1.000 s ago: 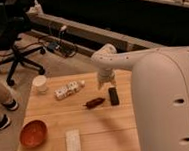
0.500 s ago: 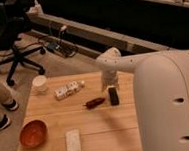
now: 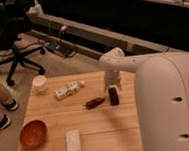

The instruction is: Place the eraser on the white sponge

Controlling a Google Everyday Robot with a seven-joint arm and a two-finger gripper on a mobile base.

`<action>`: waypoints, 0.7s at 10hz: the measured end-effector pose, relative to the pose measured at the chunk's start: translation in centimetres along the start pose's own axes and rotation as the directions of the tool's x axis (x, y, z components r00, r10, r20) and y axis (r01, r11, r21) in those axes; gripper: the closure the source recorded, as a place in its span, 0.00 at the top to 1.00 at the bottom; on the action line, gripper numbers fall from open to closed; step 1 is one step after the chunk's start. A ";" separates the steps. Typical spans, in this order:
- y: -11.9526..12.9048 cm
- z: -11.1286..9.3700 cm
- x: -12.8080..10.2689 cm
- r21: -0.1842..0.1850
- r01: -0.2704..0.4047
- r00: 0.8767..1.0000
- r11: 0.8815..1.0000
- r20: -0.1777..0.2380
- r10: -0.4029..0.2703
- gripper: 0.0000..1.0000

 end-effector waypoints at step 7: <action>-0.3 1.9 0.2 -0.002 -0.024 1.000 1.000 -0.018 0.024 0.65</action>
